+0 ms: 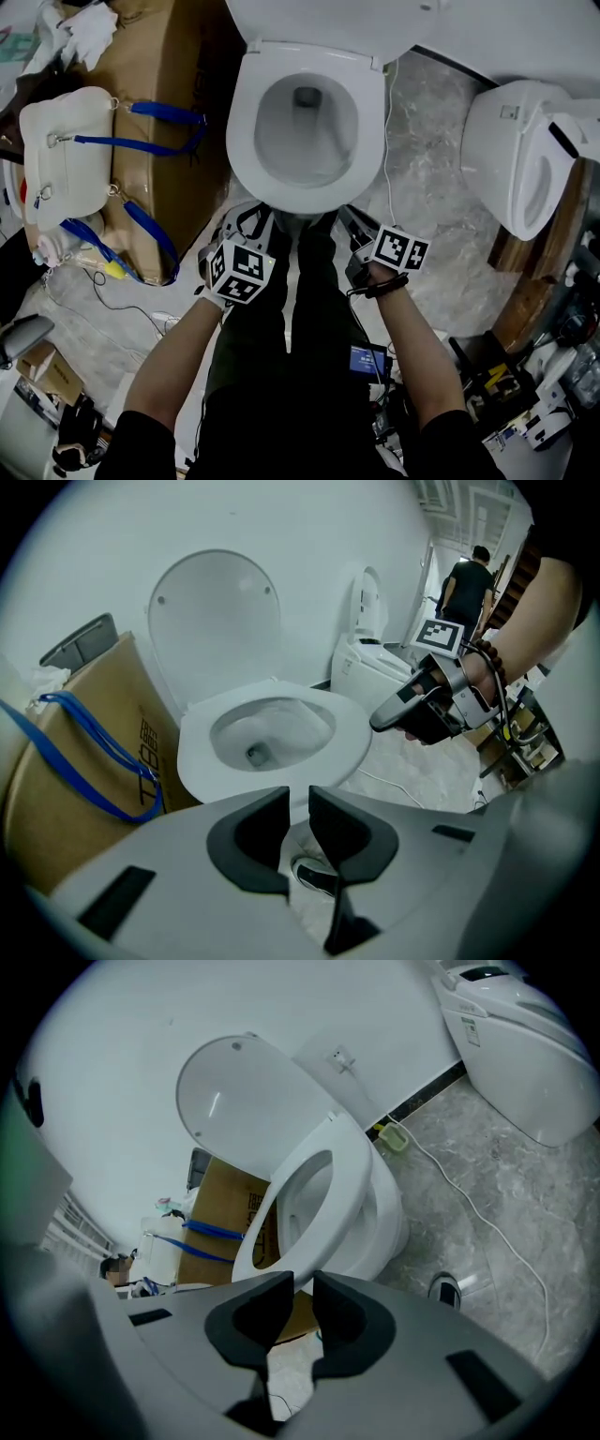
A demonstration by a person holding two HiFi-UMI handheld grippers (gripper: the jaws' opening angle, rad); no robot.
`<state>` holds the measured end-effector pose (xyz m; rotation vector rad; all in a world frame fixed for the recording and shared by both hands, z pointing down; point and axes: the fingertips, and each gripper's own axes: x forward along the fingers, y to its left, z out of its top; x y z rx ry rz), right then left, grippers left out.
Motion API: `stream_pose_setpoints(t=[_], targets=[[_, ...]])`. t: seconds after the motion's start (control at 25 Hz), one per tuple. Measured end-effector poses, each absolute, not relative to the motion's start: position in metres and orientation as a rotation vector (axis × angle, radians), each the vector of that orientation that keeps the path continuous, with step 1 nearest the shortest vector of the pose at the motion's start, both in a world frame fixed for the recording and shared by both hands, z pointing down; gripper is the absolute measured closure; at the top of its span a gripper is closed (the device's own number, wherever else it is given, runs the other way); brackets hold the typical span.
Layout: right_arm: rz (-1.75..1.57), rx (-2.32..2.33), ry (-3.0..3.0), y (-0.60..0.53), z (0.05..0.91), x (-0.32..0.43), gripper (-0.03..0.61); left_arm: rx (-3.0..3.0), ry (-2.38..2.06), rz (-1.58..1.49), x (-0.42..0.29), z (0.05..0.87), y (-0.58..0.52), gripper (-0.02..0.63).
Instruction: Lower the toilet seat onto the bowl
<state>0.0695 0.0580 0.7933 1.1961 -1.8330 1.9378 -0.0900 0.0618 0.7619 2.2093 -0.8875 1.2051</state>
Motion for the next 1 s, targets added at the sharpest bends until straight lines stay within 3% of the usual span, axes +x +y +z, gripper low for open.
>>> stream_pose_setpoints(t=[1.0], targets=[[1.889,1.138,-1.723,0.074,0.906,0.066,0.512,1.974,-0.909,1.091,-0.114,0.853,0.06,0.54]])
